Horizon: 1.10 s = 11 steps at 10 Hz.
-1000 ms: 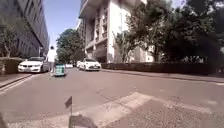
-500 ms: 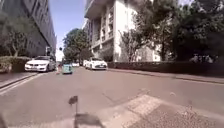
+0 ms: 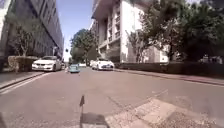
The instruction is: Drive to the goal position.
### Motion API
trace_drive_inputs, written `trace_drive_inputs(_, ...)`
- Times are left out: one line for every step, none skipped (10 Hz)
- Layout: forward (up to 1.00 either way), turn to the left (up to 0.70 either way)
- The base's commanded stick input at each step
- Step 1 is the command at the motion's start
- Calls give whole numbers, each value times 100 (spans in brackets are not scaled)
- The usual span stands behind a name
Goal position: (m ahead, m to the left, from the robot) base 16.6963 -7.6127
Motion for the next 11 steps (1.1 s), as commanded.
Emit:
trace_drive_inputs(45, 27)
trace_drive_inputs(45, 27)
trace_drive_inputs(45, 27)
trace_drive_inputs(45, 27)
trace_drive_inputs(45, 27)
trace_drive_inputs(45, 27)
trace_drive_inputs(45, 27)
trace_drive_inputs(45, 27)
trace_drive_inputs(45, 27)
trace_drive_inputs(45, 27)
trace_drive_inputs(45, 27)
